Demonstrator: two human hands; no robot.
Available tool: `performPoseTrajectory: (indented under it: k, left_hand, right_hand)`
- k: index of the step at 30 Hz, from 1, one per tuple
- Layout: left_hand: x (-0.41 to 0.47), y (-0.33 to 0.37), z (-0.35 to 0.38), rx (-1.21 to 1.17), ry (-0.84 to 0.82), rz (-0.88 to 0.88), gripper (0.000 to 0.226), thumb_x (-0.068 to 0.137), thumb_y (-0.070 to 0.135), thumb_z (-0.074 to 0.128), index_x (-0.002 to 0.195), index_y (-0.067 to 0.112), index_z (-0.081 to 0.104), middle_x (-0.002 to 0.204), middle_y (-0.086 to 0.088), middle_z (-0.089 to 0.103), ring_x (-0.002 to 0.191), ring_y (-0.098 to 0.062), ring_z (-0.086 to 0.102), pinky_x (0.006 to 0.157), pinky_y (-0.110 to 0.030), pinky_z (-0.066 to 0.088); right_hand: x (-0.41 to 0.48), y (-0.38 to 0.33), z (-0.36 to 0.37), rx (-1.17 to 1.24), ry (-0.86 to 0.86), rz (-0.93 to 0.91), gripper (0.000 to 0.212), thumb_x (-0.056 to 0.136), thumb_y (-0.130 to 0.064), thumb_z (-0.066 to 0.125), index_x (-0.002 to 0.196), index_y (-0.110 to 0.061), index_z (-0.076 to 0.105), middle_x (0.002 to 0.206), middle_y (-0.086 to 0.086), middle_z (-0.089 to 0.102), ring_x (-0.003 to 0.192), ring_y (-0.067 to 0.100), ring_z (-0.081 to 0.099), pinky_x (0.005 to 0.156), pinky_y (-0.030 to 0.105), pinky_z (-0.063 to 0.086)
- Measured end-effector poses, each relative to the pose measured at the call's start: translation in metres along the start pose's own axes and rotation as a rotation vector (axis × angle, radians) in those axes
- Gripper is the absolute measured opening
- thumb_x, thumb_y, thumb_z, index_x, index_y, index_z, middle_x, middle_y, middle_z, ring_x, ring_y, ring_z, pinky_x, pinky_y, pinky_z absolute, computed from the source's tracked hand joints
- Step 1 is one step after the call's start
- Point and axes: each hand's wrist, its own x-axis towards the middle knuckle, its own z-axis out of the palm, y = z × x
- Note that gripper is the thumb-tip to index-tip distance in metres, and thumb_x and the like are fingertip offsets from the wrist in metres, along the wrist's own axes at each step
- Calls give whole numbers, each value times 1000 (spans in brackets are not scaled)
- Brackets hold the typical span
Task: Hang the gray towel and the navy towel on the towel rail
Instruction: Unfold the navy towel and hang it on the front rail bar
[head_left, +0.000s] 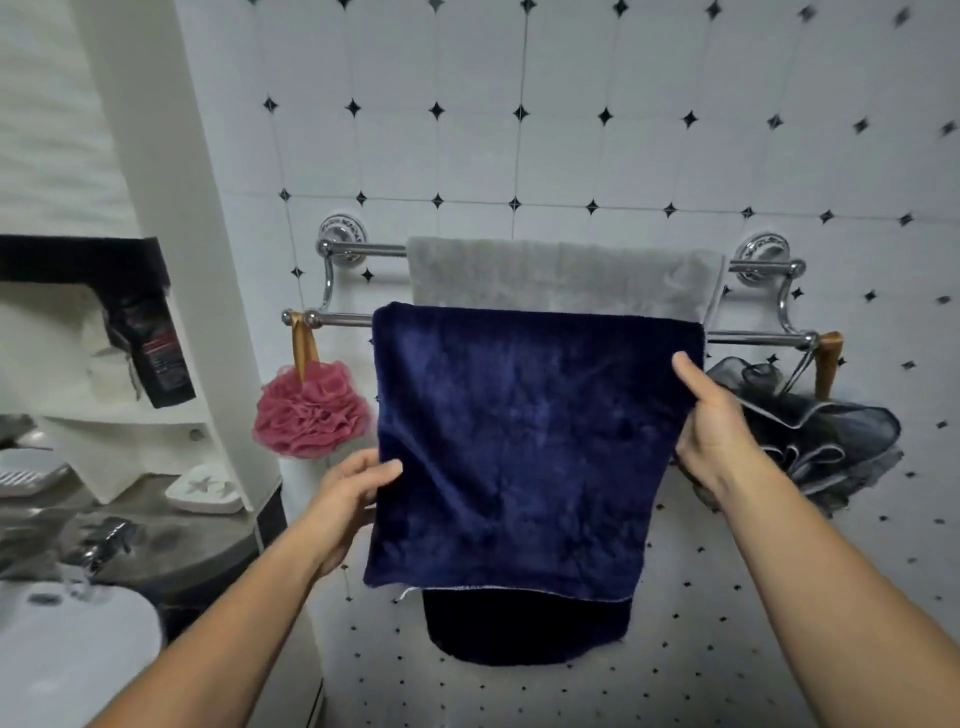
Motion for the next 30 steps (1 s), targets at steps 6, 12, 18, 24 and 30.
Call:
performPoseTrajectory:
  k: [6, 12, 18, 24, 30]
  left_hand:
    - [54, 97, 38, -30, 175, 291, 31, 75, 45, 76, 90, 19, 71, 84, 4, 77, 76, -12, 73, 56, -24, 54]
    - [50, 82, 21, 44, 159, 309, 10, 89, 28, 67, 88, 21, 75, 89, -3, 78, 80, -20, 74, 63, -32, 58]
    - [20, 32, -1, 154, 34, 170, 15, 92, 23, 64, 99, 11, 72, 95, -10, 77, 78, -24, 74, 58, -31, 58]
    - [15, 9, -10, 273, -90, -2, 21, 91, 28, 65, 108, 16, 70, 104, -7, 76, 84, -21, 73, 68, -35, 55]
    - [42, 95, 31, 41, 153, 268, 41, 80, 33, 75, 110, 7, 64, 106, -14, 72, 96, -31, 70, 82, -46, 57]
  right_hand:
    - [10, -44, 9, -225, 130, -77, 19, 85, -20, 71, 100, -8, 71, 89, 10, 77, 71, 23, 74, 57, 35, 58]
    - [1, -39, -6, -339, 125, -96, 8, 87, -9, 66, 91, -11, 73, 80, 9, 77, 67, 25, 74, 55, 36, 59]
    - [-31, -7, -35, -421, 34, -49, 21, 88, -5, 63, 107, -8, 71, 97, 11, 76, 85, 26, 72, 71, 34, 58]
    - [-47, 0, -37, -329, -53, -19, 14, 91, -10, 57, 101, -12, 67, 87, 5, 74, 71, 23, 67, 54, 29, 51]
    - [-15, -42, -11, 30, -57, 73, 42, 90, 1, 30, 113, -10, 62, 95, 11, 71, 81, 24, 68, 72, 37, 57]
